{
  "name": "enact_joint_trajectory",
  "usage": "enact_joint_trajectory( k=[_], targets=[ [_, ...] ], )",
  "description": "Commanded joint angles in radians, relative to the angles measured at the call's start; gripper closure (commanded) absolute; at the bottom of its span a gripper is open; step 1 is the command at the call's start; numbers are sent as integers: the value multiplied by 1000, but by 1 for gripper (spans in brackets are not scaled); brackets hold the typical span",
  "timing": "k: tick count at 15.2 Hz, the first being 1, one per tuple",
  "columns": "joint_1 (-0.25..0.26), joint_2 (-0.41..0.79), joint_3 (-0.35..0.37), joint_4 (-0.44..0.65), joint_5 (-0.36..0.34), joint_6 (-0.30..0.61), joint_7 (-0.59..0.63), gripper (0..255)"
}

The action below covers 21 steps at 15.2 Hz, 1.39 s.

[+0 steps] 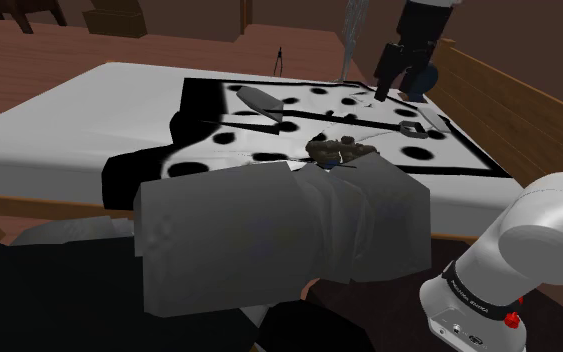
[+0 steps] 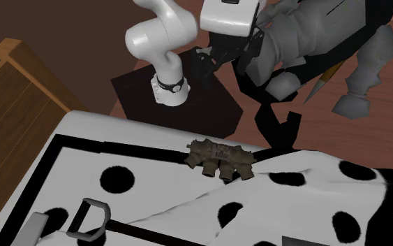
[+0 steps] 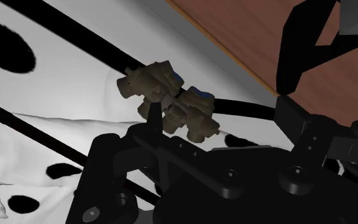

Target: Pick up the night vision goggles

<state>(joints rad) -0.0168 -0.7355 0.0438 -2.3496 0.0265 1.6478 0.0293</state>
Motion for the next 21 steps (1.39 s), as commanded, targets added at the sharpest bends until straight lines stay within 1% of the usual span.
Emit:
enact_joint_trajectory(
  k=[1,7,13,21],
  targets=[
    [0,0,0,0,0,0,0,0],
    [-4,151,-36,-52,-18,187,-73,0],
    [-6,343,-69,-54,-26,365,-144,0],
    [-6,391,-71,-124,-25,482,-149,0]
  ],
)
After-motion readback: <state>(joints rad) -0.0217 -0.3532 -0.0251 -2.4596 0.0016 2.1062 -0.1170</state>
